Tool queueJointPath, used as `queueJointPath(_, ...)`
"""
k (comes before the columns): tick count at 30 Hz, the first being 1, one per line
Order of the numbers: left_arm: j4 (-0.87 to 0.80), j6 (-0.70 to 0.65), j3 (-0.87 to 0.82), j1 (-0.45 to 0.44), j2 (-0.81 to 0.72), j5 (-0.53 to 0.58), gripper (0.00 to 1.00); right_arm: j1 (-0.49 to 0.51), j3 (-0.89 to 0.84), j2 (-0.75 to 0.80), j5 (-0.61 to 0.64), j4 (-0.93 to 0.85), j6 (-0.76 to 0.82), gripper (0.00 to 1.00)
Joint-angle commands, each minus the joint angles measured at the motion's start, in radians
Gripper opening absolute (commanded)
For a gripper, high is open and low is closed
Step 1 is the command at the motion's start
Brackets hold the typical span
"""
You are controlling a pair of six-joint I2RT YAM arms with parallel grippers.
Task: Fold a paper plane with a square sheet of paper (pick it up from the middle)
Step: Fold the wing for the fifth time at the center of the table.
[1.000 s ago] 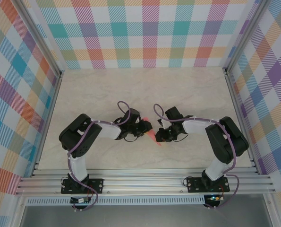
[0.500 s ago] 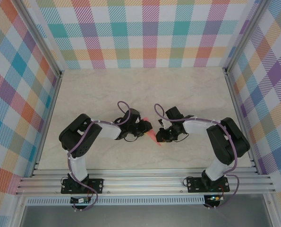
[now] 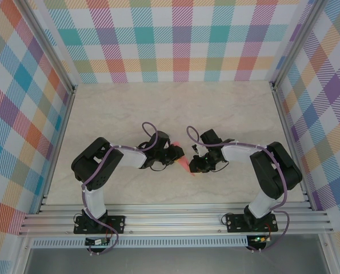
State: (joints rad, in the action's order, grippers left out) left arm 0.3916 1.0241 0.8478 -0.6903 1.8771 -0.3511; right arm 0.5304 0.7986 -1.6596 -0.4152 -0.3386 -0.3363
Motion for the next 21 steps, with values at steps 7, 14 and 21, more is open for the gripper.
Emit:
queueJointPath(7,-0.059,-0.016,-0.005,0.014,0.016,0.009,0.26,0.04,-0.019,-0.018,0.131,-0.07,-0.052,0.16)
queueJointPath(14,-0.066,-0.017,-0.001,0.015,0.022,0.008,0.26,0.063,-0.035,0.015,0.188,-0.083,-0.079,0.11)
queueJointPath(21,-0.066,-0.018,0.0,0.015,0.025,0.003,0.26,0.066,-0.019,0.084,0.222,-0.117,-0.088,0.18)
